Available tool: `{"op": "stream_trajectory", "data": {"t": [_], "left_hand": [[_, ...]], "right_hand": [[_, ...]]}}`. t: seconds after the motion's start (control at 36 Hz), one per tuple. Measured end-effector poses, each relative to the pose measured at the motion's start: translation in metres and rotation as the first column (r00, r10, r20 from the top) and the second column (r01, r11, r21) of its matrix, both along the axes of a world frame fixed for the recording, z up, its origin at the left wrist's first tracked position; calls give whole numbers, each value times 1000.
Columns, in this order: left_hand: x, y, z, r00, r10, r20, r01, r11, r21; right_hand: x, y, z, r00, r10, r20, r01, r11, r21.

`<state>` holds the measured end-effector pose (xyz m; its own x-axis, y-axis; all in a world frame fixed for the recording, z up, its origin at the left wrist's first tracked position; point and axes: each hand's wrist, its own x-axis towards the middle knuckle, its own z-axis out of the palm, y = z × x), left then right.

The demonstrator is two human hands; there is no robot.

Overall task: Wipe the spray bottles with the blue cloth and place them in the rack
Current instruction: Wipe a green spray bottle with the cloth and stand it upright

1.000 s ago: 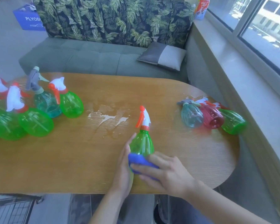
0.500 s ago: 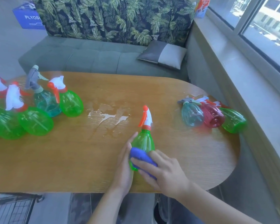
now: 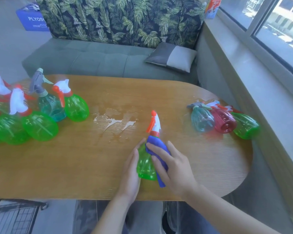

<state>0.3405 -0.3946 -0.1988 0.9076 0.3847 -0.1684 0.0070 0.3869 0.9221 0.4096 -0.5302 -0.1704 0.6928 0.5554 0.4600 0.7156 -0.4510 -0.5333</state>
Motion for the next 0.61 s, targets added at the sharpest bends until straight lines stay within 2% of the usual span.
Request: {"op": "stream_trajectory", "data": {"t": [0.17,0.25,0.31,0.39,0.47,0.53,0.61], "left_hand": [[0,3,-1,999,3,-33,-1,998,57],[1,1,2,1000,3,-14,-3,1000,6],[-1,0,7,1000,-16,-13,16,1000,3],[-4,-1,9,1000,-21,11,21,999,25],[-5,-1,8,1000,-13,27,12,999,52],[-6,0,4,999,-26,39,24,999,44],[-5,2,-2,998,-38,40,37,999,23]], "right_hand": [[-13,-18,-8,931,269,247,-235,959,-158],[-16,-24,-9,895,344,283,-287,931,-226],[-17,-26,-7,896,351,272,-300,930,-212],[-12,-28,-3,952,242,186,-228,969,-93],[-6,-28,-3,1000,19,-14,-18,998,63],[-6,-26,-5,973,-101,-209,130,983,129],[-12,-22,-10,890,-142,-433,229,961,156]]}}
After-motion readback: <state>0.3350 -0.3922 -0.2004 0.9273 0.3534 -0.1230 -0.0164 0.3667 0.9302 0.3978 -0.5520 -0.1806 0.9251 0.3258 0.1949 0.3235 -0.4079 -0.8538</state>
